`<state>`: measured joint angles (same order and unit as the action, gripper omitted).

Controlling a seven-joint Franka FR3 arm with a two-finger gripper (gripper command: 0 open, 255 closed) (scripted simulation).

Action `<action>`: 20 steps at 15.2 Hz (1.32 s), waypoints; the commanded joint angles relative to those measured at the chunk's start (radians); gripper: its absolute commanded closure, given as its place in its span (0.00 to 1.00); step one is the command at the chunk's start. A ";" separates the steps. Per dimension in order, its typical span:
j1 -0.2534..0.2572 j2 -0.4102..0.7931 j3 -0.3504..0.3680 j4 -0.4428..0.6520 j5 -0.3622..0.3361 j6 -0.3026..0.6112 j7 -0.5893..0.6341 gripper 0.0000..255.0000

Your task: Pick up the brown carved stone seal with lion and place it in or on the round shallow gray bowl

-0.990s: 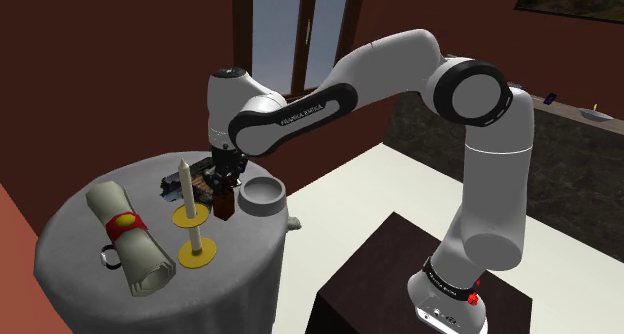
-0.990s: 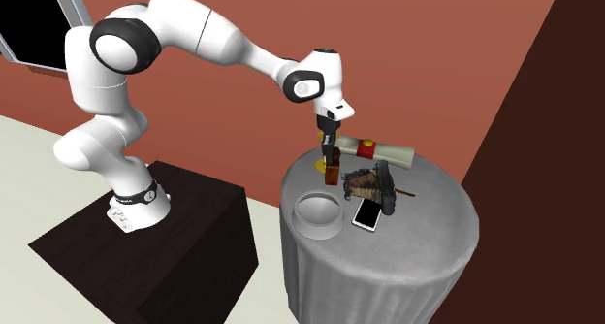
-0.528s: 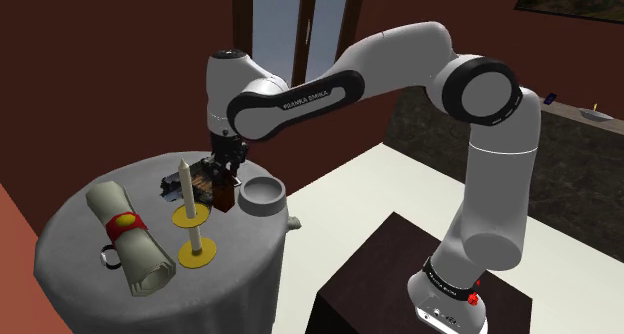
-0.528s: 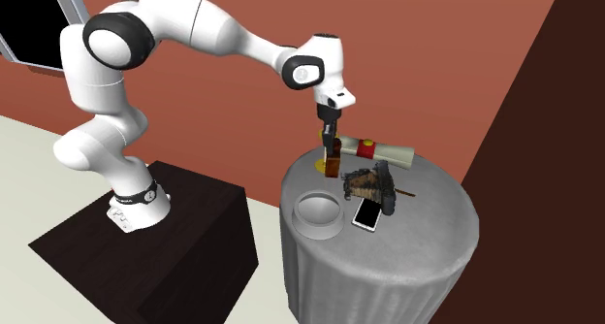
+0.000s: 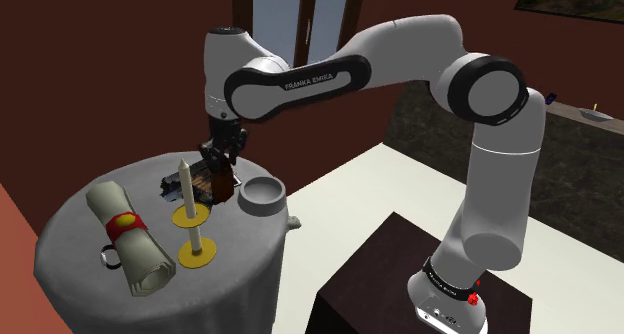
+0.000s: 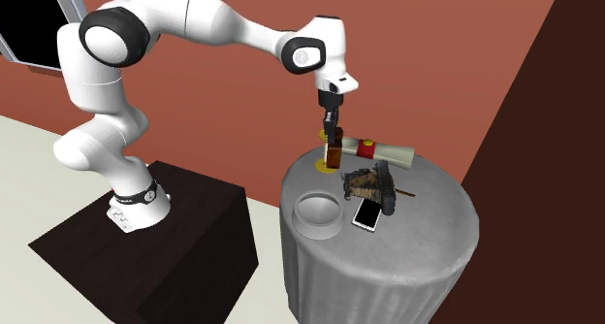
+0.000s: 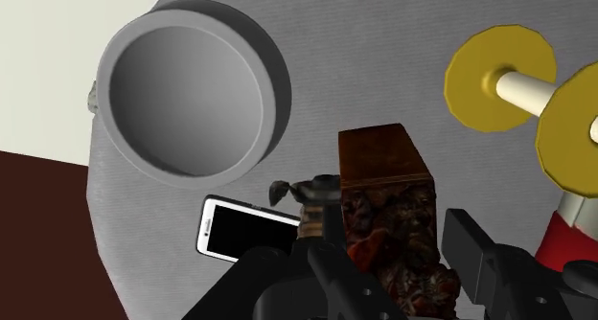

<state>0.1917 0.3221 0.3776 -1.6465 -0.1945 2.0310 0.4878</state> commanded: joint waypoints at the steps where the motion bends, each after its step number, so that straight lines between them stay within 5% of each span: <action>1: -0.001 -0.011 0.002 0.015 0.005 -0.024 -0.004 1.00; 14: -0.186 -0.231 -0.076 -0.135 0.128 -0.062 -0.298 1.00; 20: -0.190 -0.225 -0.080 -0.192 0.126 0.001 -0.301 1.00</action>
<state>0.0024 0.0957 0.2982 -1.8238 -0.0679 2.0152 0.1866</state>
